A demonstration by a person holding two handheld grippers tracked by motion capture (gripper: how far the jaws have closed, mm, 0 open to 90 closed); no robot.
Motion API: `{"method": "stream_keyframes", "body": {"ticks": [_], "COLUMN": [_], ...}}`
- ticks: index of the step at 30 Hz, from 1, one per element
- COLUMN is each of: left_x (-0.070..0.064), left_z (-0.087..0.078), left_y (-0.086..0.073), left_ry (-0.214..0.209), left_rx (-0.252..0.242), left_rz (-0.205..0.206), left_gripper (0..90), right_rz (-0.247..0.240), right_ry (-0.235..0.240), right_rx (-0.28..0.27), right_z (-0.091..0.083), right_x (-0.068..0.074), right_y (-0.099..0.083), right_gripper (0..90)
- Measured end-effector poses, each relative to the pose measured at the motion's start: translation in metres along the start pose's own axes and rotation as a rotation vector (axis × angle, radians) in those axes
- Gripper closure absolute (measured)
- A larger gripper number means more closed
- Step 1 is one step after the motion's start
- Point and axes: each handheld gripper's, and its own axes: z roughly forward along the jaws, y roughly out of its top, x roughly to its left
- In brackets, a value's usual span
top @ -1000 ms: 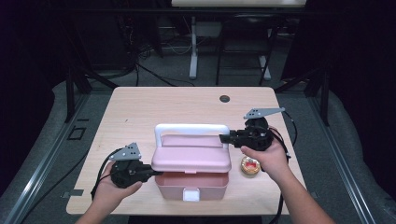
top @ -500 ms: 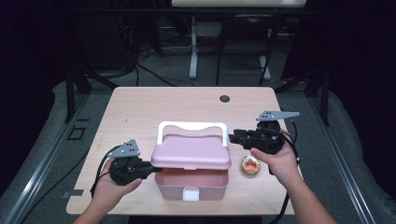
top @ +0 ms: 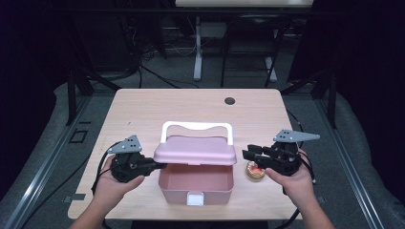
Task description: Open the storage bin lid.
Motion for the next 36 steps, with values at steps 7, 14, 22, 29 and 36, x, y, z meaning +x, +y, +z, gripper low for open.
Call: {"method": "stream_keyframes", "body": {"ticks": [7, 14, 22, 29, 36], "left_x": [0.002, 0.005, 0.008, 0.009, 0.011], "left_z": [-0.001, -0.002, -0.003, -0.003, -0.003], "left_y": [0.008, 0.015, 0.019, 0.021, 0.023], "left_ry": [0.008, 0.013, 0.011, 0.004, 0.003], "left_rx": [-0.006, -0.008, -0.017, -0.019, -0.026], "left_rz": [0.001, -0.002, -0.007, -0.014, -0.020], "left_gripper": [90.0, 90.0, 90.0, 90.0, 89.8], "right_rz": [-0.008, -0.021, -0.071, -0.107, -0.132], "right_ry": [0.035, 0.068, 0.093, 0.123, 0.105], "right_rx": [0.020, 0.070, 0.091, 0.112, 0.115], "right_z": [0.006, 0.025, 0.042, 0.053, 0.060], "right_x": [0.011, 0.018, 0.030, 0.038, 0.043], "right_y": [-0.019, -0.037, -0.045, -0.051, -0.053], "right_gripper": [63.5, 62.4, 55.7, 53.2, 50.8]}}
